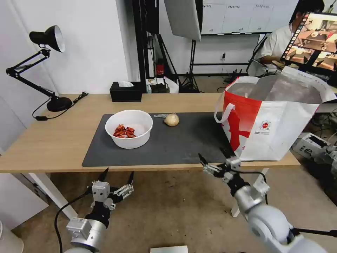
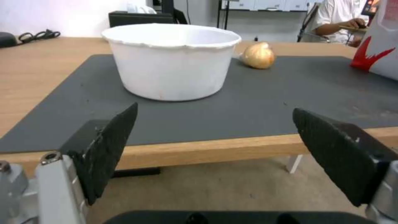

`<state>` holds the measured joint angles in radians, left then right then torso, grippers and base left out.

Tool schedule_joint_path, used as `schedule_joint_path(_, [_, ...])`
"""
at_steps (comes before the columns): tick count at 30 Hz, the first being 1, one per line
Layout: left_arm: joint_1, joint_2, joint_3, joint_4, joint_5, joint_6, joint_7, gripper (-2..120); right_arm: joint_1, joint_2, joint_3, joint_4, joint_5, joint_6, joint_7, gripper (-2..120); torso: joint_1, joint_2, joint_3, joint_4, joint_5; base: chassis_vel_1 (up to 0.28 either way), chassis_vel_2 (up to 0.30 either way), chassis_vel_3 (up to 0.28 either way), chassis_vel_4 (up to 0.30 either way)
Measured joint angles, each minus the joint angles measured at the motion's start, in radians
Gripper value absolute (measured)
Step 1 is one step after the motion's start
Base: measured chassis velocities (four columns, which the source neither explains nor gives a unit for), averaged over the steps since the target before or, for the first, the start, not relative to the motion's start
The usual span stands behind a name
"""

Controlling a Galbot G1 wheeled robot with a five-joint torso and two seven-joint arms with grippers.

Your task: Pick up the trash from the table and place it into the takeout bag.

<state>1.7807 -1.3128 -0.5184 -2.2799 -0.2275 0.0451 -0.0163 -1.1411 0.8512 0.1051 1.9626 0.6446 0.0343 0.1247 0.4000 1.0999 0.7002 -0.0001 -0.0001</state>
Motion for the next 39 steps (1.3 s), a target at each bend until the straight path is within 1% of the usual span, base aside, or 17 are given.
schedule_joint_path(3, [0.003, -0.002, 0.000, -0.003, 0.002, 0.000, 0.000, 100, 0.169, 0.023, -0.116, -0.077, 0.037, -0.030, 0.045, 100, 0.000, 0.000, 0.000, 0.0003, -0.0002, 0.000, 0.000, 0.000, 0.000])
schedule_joint_path(4, [0.003, -0.002, 0.000, -0.003, 0.002, 0.000, 0.000, 100, 0.169, 0.023, -0.116, -0.077, 0.037, -0.030, 0.045, 100, 0.000, 0.000, 0.000, 0.0003, -0.0002, 0.000, 0.000, 0.000, 0.000])
schedule_joint_path(7, [0.003, -0.004, -0.005, -0.003, 0.002, 0.000, 0.000, 100, 0.322, 0.064, -0.229, -0.175, 0.081, -0.058, 0.093, 100, 0.000, 0.000, 0.000, 0.0002, -0.0002, 0.000, 0.000, 0.000, 0.000])
schedule_joint_path(8, [0.003, -0.004, -0.005, -0.003, 0.002, 0.000, 0.000, 100, 0.322, 0.064, -0.229, -0.175, 0.081, -0.058, 0.093, 100, 0.000, 0.000, 0.000, 0.0002, -0.0002, 0.000, 0.000, 0.000, 0.000])
schedule_joint_path(10, [0.003, -0.006, -0.008, 0.000, 0.002, 0.000, -0.001, 100, 0.432, 0.105, -0.301, -0.276, 0.093, -0.062, 0.119, 100, 0.000, 0.000, 0.000, 0.0000, 0.0001, 0.000, 0.000, 0.000, 0.000])
schedule_joint_path(11, [0.003, -0.006, -0.008, 0.000, 0.002, 0.000, -0.001, 100, 0.432, 0.105, -0.301, -0.276, 0.093, -0.062, 0.119, 100, 0.000, 0.000, 0.000, 0.0000, 0.0001, 0.000, 0.000, 0.000, 0.000])
schedule_joint_path(15, [-0.002, -0.013, -0.007, 0.009, 0.003, 0.001, -0.001, 100, 0.592, 0.197, -0.380, -0.441, 0.106, -0.066, 0.141, 100, 0.000, 0.000, 0.000, 0.0001, 0.0003, 0.000, 0.000, 0.000, 0.000])
schedule_joint_path(16, [-0.002, -0.013, -0.007, 0.009, 0.003, 0.001, -0.001, 100, 0.592, 0.197, -0.380, -0.441, 0.106, -0.066, 0.141, 100, 0.000, 0.000, 0.000, 0.0001, 0.0003, 0.000, 0.000, 0.000, 0.000])
schedule_joint_path(19, [-0.003, -0.013, -0.009, 0.017, 0.003, 0.001, -0.001, 100, 0.660, 0.238, -0.411, -0.517, 0.122, -0.070, 0.143, 100, 0.000, 0.000, 0.000, 0.0003, -0.0006, 0.000, 0.000, 0.000, 0.000])
schedule_joint_path(21, [-0.005, -0.013, -0.012, 0.023, 0.003, 0.001, -0.002, 100, 0.728, 0.283, -0.448, -0.616, 0.130, -0.079, 0.142, 100, 0.000, 0.000, 0.000, 0.0002, 0.0003, 0.000, 0.000, 0.000, 0.000])
schedule_joint_path(22, [-0.005, -0.013, -0.012, 0.023, 0.003, 0.001, -0.002, 100, 0.728, 0.283, -0.448, -0.616, 0.130, -0.079, 0.142, 100, 0.000, 0.000, 0.000, 0.0002, 0.0003, 0.000, 0.000, 0.000, 0.000])
schedule_joint_path(24, [-0.009, -0.015, -0.013, 0.028, 0.003, 0.001, -0.002, 100, 0.782, 0.331, -0.470, -0.713, 0.134, -0.102, 0.142, 100, 0.000, 0.000, 0.000, 0.0001, 0.0000, 0.000, 0.000, 0.000, 0.000])
schedule_joint_path(26, [-0.010, -0.015, -0.013, 0.030, 0.003, 0.001, -0.002, 100, 0.789, 0.339, -0.473, -0.728, 0.135, -0.106, 0.142, 100, 0.000, 0.000, 0.000, 0.0001, 0.0000, 0.000, 0.000, 0.000, 0.000])
schedule_joint_path(28, [-0.016, -0.018, -0.012, 0.036, 0.003, 0.001, -0.002, 100, 0.839, 0.388, -0.487, -0.823, 0.137, -0.117, 0.133, 100, 0.000, 0.000, 0.000, 0.0001, -0.0002, 0.000, 0.000, 0.000, 0.000])
schedule_joint_path(29, [-0.016, -0.018, -0.012, 0.036, 0.003, 0.001, -0.002, 100, 0.839, 0.388, -0.487, -0.823, 0.137, -0.117, 0.133, 100, 0.000, 0.000, 0.000, 0.0001, -0.0002, 0.000, 0.000, 0.000, 0.000])
schedule_joint_path(32, [-0.019, -0.014, -0.017, 0.040, 0.000, 0.001, -0.003, 100, 0.888, 0.443, -0.497, -0.922, 0.135, -0.126, 0.099, 100, 0.000, 0.000, 0.000, 0.0001, -0.0001, 0.000, 0.000, 0.000, 0.000])
schedule_joint_path(39, [-0.026, -0.004, -0.029, 0.048, -0.014, 0.001, -0.004, 100, 0.927, 0.491, -0.508, -1.001, 0.109, -0.146, 0.067, 100, 0.000, 0.000, 0.000, 0.0000, -0.0001, 0.000, 0.000, 0.000, 0.000])
